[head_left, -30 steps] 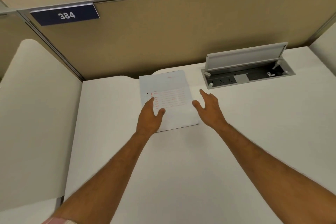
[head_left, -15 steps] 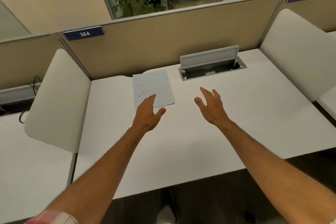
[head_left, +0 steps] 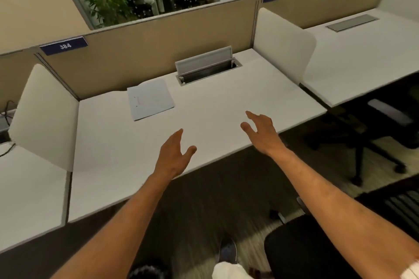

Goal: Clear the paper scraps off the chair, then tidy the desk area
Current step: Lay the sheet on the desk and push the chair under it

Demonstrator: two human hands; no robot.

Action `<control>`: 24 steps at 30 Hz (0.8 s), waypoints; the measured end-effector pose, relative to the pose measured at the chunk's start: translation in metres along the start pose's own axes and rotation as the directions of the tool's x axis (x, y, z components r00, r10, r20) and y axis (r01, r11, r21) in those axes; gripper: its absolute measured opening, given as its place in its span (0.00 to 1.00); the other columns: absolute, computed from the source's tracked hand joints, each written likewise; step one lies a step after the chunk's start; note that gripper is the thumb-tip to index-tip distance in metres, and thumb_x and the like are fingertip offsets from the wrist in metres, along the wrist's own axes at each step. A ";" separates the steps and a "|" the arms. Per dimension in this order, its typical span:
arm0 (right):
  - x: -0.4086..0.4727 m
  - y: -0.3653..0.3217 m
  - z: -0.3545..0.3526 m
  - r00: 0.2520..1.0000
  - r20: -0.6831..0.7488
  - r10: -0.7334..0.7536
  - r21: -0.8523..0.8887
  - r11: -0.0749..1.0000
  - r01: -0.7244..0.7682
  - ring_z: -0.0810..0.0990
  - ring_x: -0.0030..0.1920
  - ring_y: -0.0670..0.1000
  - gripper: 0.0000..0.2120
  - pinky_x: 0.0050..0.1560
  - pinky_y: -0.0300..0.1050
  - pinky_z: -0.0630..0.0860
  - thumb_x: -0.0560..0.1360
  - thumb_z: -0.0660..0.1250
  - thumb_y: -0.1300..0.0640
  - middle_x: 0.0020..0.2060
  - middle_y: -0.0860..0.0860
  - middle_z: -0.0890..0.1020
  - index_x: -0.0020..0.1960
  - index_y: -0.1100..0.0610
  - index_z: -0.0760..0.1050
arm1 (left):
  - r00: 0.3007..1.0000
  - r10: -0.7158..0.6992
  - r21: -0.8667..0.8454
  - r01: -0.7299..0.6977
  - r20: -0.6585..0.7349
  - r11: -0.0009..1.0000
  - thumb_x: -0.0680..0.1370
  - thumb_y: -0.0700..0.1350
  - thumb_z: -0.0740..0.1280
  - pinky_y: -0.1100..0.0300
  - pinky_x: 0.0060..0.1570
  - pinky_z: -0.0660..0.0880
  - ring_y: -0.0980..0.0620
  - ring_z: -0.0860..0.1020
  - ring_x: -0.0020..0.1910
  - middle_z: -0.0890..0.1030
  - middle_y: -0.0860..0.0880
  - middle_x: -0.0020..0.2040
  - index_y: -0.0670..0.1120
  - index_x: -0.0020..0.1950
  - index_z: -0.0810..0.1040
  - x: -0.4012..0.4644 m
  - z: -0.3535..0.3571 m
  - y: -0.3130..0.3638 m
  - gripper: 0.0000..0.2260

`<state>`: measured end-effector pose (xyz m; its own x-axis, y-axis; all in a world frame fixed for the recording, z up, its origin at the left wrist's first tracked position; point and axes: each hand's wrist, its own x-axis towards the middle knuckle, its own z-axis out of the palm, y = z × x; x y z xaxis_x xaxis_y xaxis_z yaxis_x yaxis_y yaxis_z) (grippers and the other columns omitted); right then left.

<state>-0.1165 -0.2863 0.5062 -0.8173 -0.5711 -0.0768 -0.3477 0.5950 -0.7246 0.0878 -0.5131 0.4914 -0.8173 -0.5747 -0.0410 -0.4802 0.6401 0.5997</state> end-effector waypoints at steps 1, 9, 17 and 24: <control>-0.025 0.010 -0.006 1.000 -0.014 0.011 0.008 1.000 -0.011 0.54 0.78 0.54 0.30 0.74 0.58 0.57 0.76 0.54 0.30 0.78 0.49 0.57 0.75 0.37 0.56 | 1.000 0.017 -0.006 -0.017 -0.003 1.000 0.79 0.63 0.62 0.47 0.75 0.58 0.45 0.59 0.78 0.60 0.48 0.80 0.51 0.80 0.56 -0.023 0.005 0.005 0.34; -0.241 0.094 -0.057 0.997 -0.062 0.046 0.011 0.999 -0.046 0.56 0.77 0.51 0.28 0.75 0.54 0.59 0.78 0.57 0.36 0.74 0.51 0.67 0.75 0.44 0.62 | 0.997 0.046 -0.068 -0.042 0.065 0.997 0.77 0.62 0.66 0.48 0.73 0.63 0.47 0.65 0.75 0.66 0.47 0.77 0.51 0.79 0.59 -0.215 0.075 0.064 0.35; -0.383 0.193 -0.144 0.989 -0.093 0.116 -0.011 0.993 -0.117 0.63 0.72 0.49 0.28 0.71 0.48 0.64 0.77 0.60 0.39 0.70 0.51 0.70 0.74 0.45 0.64 | 0.981 0.081 -0.087 -0.067 0.175 0.994 0.78 0.58 0.67 0.52 0.73 0.60 0.49 0.63 0.76 0.65 0.46 0.78 0.48 0.80 0.59 -0.322 0.169 0.139 0.34; -0.482 0.306 -0.260 0.968 -0.200 0.153 -0.035 0.986 -0.163 0.65 0.69 0.46 0.30 0.68 0.44 0.62 0.74 0.57 0.35 0.65 0.45 0.75 0.73 0.45 0.66 | 0.947 0.187 -0.113 -0.162 0.261 0.980 0.78 0.57 0.67 0.54 0.73 0.60 0.50 0.62 0.76 0.64 0.47 0.78 0.47 0.80 0.58 -0.376 0.270 0.270 0.35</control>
<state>0.0517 0.3185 0.4991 -0.9360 -0.3486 -0.0484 -0.2255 0.6998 -0.6778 0.1795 0.0133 0.4533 -0.9469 -0.2915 -0.1354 -0.3021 0.6632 0.6848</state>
